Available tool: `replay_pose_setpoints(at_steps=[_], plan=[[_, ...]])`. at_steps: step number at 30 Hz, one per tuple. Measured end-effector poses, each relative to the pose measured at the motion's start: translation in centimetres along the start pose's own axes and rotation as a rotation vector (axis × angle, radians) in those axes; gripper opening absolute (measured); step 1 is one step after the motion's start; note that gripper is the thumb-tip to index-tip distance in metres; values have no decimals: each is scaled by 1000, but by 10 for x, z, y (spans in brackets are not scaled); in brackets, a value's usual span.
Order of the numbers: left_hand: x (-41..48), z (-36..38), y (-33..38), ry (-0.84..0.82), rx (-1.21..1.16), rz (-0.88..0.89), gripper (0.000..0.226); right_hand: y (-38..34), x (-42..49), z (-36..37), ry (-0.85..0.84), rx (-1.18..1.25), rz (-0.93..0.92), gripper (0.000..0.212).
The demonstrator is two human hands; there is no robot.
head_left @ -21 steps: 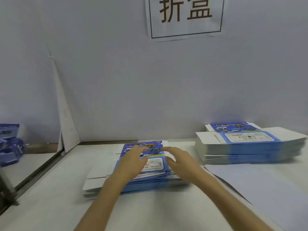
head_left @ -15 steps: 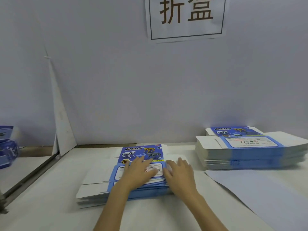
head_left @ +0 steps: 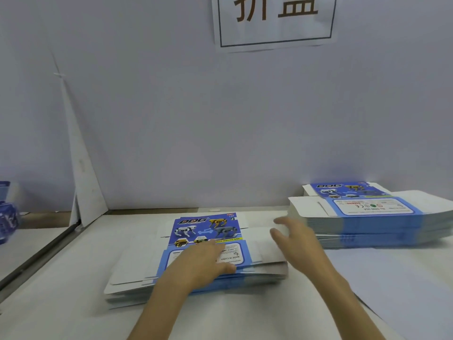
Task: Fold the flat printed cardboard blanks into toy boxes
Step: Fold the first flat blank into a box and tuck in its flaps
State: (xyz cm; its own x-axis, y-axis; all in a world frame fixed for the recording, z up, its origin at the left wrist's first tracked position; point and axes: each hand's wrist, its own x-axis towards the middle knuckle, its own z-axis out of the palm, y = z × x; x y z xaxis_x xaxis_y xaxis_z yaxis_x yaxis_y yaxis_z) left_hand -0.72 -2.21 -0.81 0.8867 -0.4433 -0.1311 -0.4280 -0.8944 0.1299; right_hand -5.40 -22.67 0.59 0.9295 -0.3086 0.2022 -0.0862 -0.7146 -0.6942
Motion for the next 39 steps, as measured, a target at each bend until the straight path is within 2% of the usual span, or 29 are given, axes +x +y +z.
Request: replay_pose_setpoints(at_steps=[4,6,9,12,14,17,19,20,22,23,25,28,31,34,39], plan=[[0,5,23,13,384,114,48,-1,-4,-18,65,57,-23,35],[0,3,19,14,400,133,42,-3,-5,-23,72,93,-34,34],[0,3,12,61,508,206,53,-4,-6,-27,79,140,-41,33],[2,7,26,179,501,162,32,-4,-7,-28,128,195,-28,35],[4,11,32,274,455,126,26,-5,-7,-27,162,222,-22,39],[-5,-3,26,574,407,168,42,-4,-7,-24,204,280,8,50],[-15,-19,16,902,230,239,47,-4,-6,-25,241,333,24,53],[-19,-27,13,1072,93,266,44,-5,-5,-26,247,357,17,52],[-32,-49,8,1387,-111,292,24,-8,-5,-26,209,406,-27,48],[-39,-61,7,1493,-260,279,16,-12,-6,-25,175,427,-58,47],[-54,-78,12,1591,-589,259,15,-20,-9,-23,129,458,-132,50],[-65,-86,23,1526,-1015,261,12,-31,-17,-23,95,521,-248,60],[-63,-84,32,1369,-1238,216,16,-40,-23,-28,80,683,-304,45],[-57,-79,35,1198,-1316,170,26,-40,-23,-33,121,800,-287,31],[-49,-71,48,1004,-1304,121,46,-36,-20,-36,120,827,-252,29]])
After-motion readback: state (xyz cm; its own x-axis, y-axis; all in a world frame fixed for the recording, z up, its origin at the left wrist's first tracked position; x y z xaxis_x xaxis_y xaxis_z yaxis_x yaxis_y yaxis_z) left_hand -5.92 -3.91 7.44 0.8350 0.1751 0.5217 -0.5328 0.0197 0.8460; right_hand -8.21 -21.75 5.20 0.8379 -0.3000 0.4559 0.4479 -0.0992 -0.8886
